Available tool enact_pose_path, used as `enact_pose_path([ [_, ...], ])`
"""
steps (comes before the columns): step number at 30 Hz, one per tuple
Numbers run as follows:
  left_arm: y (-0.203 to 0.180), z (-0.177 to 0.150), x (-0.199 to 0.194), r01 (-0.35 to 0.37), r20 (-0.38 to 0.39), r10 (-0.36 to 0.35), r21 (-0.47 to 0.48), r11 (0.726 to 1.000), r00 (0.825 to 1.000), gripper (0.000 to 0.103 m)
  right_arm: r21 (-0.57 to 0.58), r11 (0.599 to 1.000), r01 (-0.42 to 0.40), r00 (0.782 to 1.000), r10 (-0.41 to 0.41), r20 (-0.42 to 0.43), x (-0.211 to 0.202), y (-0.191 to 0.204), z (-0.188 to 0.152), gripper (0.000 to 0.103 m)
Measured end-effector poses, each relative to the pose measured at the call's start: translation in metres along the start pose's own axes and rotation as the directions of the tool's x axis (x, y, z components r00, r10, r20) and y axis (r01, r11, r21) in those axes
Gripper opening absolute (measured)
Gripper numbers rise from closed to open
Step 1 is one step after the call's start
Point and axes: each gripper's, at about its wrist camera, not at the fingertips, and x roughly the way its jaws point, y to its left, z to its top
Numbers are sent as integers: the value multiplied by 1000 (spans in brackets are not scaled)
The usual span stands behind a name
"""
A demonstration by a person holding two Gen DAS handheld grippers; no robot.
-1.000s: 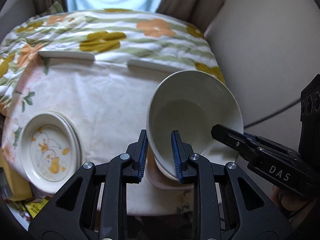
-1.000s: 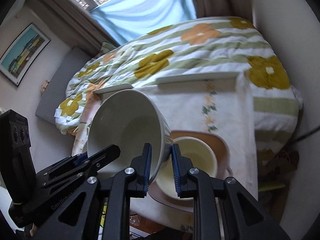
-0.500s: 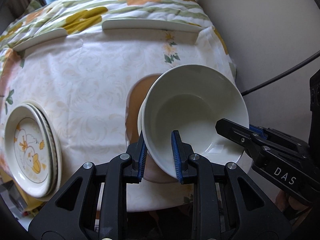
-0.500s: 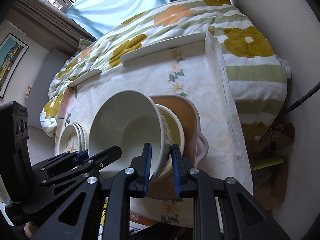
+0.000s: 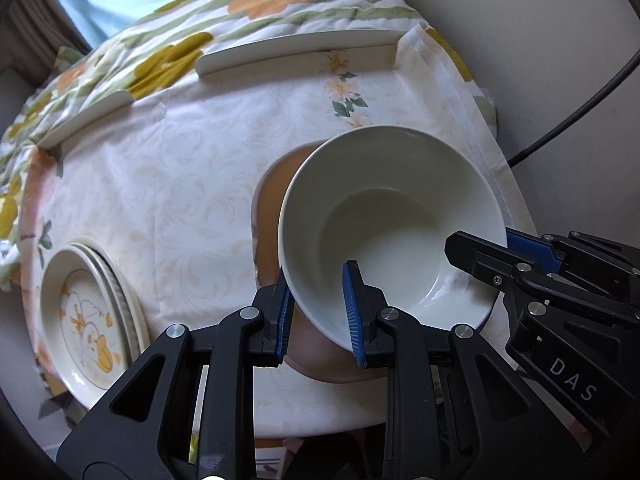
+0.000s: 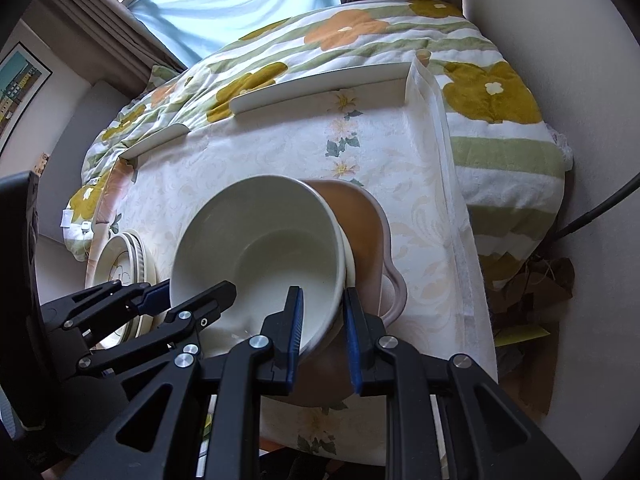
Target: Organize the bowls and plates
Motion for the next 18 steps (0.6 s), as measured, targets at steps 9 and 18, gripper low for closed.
enact_pose_path([
  [9,-1,-1,1,-48,-1,48,34,998,999,21,1,1000,3,1000,-3,-3,1,-1,-1,18],
  [18,-1,-2,1,-37,0,37,37,999,999,21,20,1000,-10,1000,10,1,1,-2,-3,18],
])
